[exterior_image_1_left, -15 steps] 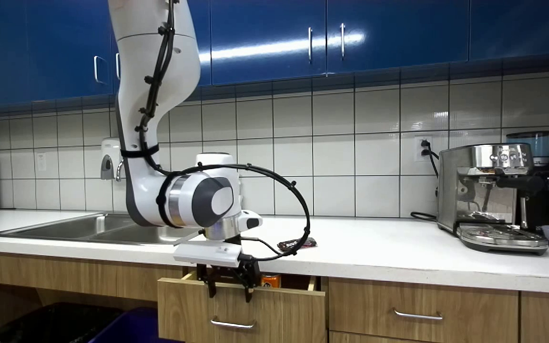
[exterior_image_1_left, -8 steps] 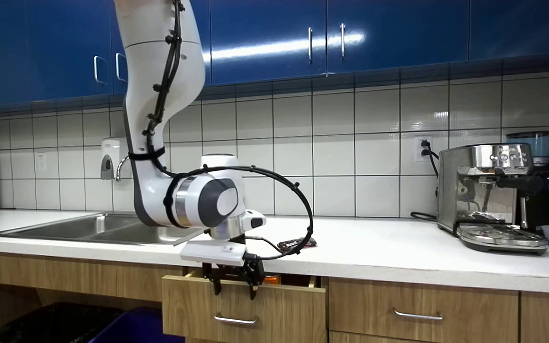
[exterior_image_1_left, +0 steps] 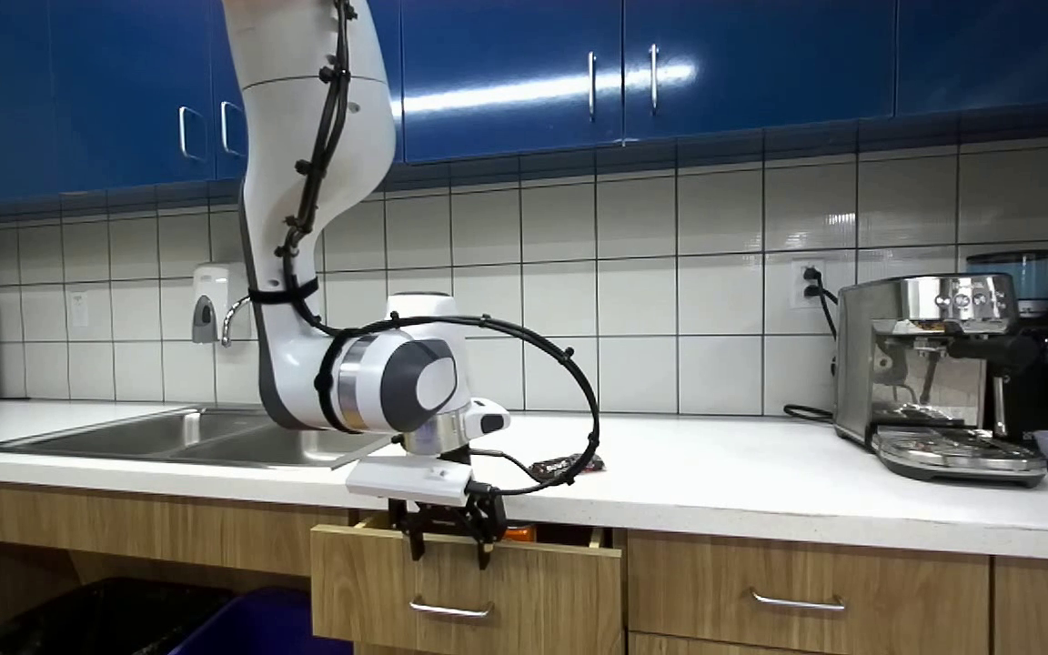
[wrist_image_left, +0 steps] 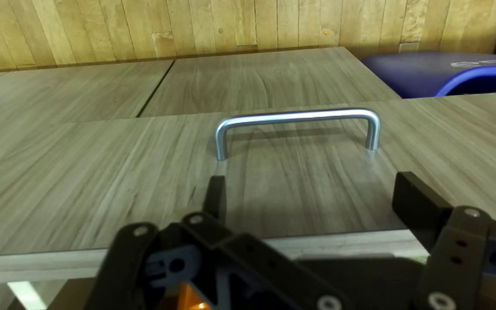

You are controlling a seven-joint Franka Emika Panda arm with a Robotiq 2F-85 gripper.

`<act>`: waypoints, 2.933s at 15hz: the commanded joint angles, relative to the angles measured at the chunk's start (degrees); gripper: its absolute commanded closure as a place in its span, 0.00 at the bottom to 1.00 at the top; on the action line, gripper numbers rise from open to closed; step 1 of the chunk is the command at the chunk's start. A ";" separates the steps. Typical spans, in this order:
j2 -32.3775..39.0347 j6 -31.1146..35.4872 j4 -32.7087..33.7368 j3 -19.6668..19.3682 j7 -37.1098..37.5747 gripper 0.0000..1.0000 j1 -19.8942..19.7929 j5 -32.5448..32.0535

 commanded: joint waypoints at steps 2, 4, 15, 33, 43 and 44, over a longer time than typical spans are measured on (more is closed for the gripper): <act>-7.79 -1.34 -5.48 4.62 -1.00 0.00 -3.65 1.96; -10.88 -1.23 -7.79 6.11 -1.28 0.00 -4.19 2.85; -23.47 -5.21 -11.96 7.91 -3.67 0.00 -3.90 8.42; -26.66 -17.70 -7.00 -1.81 -6.87 0.00 0.10 9.28; -26.65 -17.76 -7.00 -1.80 -6.85 0.00 0.21 9.29; -26.65 -17.76 -7.00 -1.81 -6.85 0.00 0.21 9.29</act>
